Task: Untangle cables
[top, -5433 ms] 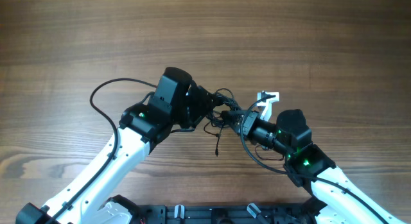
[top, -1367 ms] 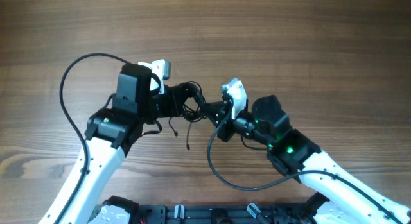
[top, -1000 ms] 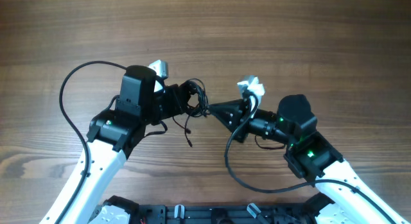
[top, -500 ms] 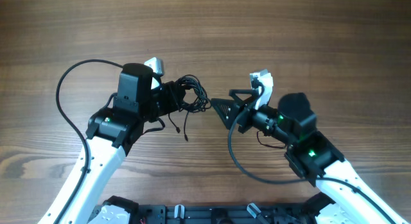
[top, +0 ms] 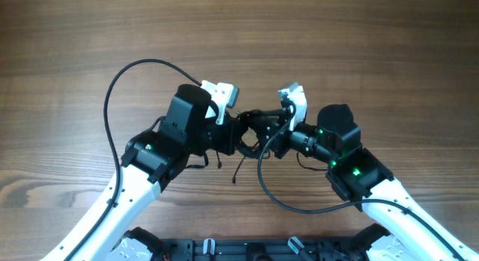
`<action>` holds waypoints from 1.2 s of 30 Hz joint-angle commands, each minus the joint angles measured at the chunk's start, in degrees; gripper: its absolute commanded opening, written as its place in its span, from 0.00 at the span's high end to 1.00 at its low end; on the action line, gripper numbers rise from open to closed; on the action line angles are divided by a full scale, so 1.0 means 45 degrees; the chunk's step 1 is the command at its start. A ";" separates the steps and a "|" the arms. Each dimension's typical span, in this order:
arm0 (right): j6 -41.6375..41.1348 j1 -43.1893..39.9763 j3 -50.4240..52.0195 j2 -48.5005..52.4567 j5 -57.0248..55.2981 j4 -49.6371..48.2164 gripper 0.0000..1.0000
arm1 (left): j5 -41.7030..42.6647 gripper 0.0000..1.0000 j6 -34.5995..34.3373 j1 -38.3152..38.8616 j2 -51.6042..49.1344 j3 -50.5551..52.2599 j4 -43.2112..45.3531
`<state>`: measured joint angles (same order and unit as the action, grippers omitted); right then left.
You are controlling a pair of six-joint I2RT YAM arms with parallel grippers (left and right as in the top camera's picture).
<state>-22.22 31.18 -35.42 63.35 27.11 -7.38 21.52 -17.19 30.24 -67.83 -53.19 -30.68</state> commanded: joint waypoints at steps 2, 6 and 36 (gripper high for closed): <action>0.1399 0.0078 -0.0117 0.0126 0.1044 0.1491 0.95 | -0.0068 0.96 0.0389 -0.0874 0.0141 -0.0015 0.0160; 0.1574 0.0078 -0.0117 0.0126 0.4789 0.1671 0.95 | -0.0068 0.96 -0.0408 -0.1457 0.0170 -0.0015 0.0831; -0.0534 0.0418 -0.0141 -0.2307 0.0316 0.1734 0.05 | 0.0083 0.96 -0.2297 -0.3910 0.1219 -0.0015 -0.0733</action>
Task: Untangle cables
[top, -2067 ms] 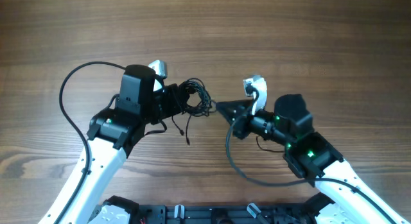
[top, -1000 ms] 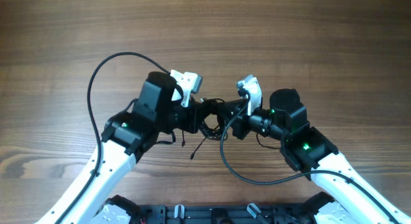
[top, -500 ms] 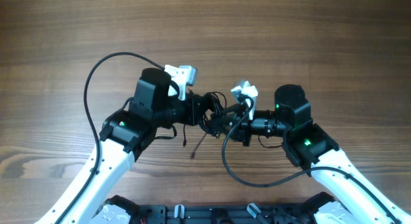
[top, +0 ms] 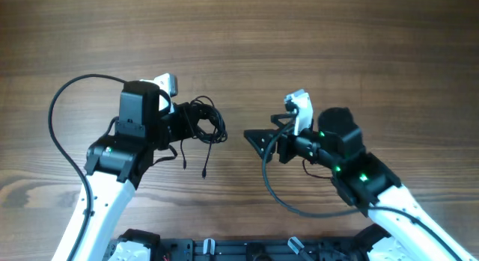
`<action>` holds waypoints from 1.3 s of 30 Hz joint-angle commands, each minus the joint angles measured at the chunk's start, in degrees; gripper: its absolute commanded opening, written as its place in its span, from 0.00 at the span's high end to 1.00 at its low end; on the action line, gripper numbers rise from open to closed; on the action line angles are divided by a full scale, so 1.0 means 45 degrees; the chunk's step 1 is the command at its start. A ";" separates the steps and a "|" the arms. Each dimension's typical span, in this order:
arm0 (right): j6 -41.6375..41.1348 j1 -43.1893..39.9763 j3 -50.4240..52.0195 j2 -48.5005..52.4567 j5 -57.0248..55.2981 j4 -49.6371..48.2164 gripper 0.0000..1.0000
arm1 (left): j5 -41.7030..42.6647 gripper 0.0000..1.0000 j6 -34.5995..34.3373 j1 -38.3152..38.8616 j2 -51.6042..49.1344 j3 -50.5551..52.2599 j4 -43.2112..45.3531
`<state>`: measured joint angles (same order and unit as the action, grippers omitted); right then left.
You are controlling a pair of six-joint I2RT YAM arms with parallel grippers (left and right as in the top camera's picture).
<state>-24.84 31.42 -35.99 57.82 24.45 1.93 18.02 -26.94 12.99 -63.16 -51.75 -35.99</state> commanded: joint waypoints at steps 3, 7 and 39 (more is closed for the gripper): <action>0.0476 0.1161 -0.0015 -0.1287 0.0311 0.0068 0.23 | 0.1792 0.96 -0.0136 -0.0068 0.0180 -0.0335 0.0991; 0.0894 0.2225 -0.0015 -0.0209 -0.1486 0.0209 0.28 | 0.1860 0.96 -0.0617 0.0554 0.0180 -0.0335 0.1049; 0.1054 0.2467 -0.1545 -0.2861 -0.2161 0.4750 0.01 | 0.3089 0.96 0.2725 0.0772 0.0180 -0.0335 0.1375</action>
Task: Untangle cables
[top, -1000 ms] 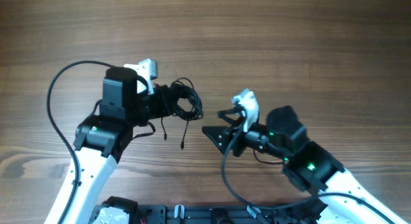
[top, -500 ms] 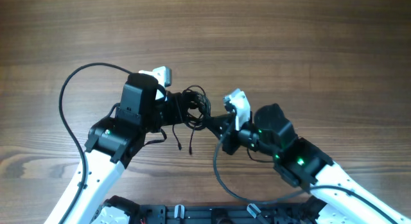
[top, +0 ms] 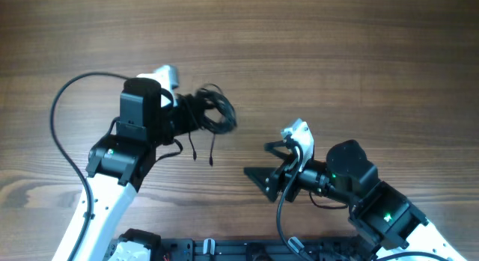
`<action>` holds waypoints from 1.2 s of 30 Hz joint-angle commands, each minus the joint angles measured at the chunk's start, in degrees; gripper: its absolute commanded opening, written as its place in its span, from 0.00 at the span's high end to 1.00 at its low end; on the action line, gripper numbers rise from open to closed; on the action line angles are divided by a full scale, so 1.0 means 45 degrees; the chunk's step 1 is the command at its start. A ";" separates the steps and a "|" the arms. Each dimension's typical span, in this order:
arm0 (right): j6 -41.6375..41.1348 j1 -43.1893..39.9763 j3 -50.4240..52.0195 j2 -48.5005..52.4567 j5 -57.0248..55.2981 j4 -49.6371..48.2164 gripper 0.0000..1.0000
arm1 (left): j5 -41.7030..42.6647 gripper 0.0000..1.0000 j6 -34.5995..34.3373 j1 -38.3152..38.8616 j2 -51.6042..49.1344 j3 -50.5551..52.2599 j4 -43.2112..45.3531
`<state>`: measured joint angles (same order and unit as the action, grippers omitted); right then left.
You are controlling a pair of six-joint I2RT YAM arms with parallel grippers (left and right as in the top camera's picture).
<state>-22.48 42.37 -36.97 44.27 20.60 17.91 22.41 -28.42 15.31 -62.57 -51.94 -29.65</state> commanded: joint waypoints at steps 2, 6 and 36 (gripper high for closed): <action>0.1452 0.0034 -0.2191 0.0223 -0.1496 0.2084 0.00 | 0.2127 0.96 0.3483 0.0539 0.0049 -0.0291 0.0039; 0.2089 0.0034 -0.2730 0.0355 -0.2871 0.1719 0.01 | 0.2147 0.96 0.4299 0.1433 0.0049 -0.0291 0.0238; 0.4318 0.0034 -0.2735 0.4114 0.8762 -0.0311 0.95 | -0.2001 0.77 0.0544 0.0889 0.0049 -0.0291 0.1506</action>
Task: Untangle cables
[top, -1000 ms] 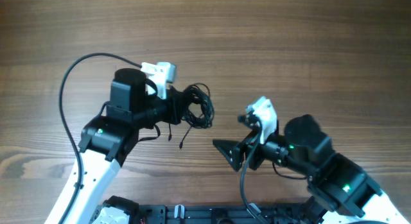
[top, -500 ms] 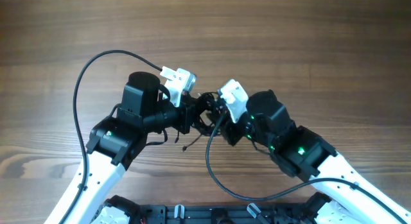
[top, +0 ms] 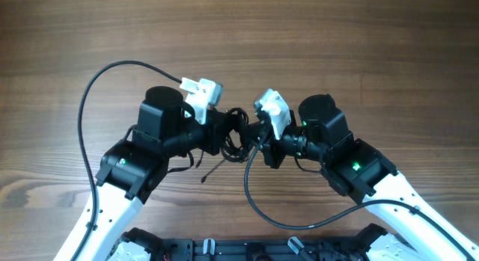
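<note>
A tangled bundle of thin black cables [top: 235, 134] hangs at the table's middle, between my two grippers. My left gripper [top: 221, 132] comes in from the left and is shut on the bundle's left side. My right gripper [top: 257, 135] reaches in from the right and meets the bundle's right edge. Its fingertips are hidden among the black strands and under its white camera mount, so its state does not show. Loose cable ends [top: 204, 171] dangle below the bundle toward the front.
The wooden table [top: 239, 37] stretches bare behind the arms. The left arm's own black cable loops wide at the left [top: 88, 104]. The right arm's cable sags in a loop at the front [top: 258, 205]. The black base rail [top: 239, 250] runs along the front edge.
My left gripper has carried the bundle right, toward the middle. My right gripper, which stood open and empty near the front, has moved back and left to touch the bundle.
Both grippers met at the bundle in the middle. Then the left held the whole bundle off to the left while the right stood open and empty, first at mid-table, later nearer the front. Now both meet again at the bundle in the middle.
</note>
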`<action>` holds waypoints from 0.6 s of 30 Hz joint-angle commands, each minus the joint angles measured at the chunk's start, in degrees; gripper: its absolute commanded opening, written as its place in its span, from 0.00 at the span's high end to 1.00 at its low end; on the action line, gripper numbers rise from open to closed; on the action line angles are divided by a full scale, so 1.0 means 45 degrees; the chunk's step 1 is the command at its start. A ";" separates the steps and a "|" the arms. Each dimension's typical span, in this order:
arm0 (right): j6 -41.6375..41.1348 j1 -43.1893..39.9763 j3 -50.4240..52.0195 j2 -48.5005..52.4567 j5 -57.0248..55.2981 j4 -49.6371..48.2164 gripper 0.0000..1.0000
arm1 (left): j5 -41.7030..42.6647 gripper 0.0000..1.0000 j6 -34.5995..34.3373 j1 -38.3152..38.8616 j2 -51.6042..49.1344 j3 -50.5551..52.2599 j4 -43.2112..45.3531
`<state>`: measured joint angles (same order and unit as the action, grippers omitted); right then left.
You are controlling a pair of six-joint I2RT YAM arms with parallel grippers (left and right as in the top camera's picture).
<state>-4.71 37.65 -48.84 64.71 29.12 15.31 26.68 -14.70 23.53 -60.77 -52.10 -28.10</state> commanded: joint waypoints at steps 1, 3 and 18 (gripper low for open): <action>0.0325 0.1083 -0.0097 -0.0427 0.6392 0.0282 0.96 | -0.2943 0.67 -0.2720 -0.0933 -0.0350 -0.0257 0.1054; -0.0437 0.1083 -0.0097 -0.0427 0.4639 0.0277 0.96 | -0.2948 0.51 -0.2803 -0.0937 -0.0350 -0.0257 0.0772; -0.2098 0.1078 -0.0097 -0.0427 0.1025 0.0272 0.96 | -0.4478 0.00 -0.9942 -0.2356 -0.0325 -0.0257 -0.4245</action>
<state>-13.87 41.04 -49.12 64.20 27.20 16.10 19.90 -46.35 16.80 -61.45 -52.47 -47.11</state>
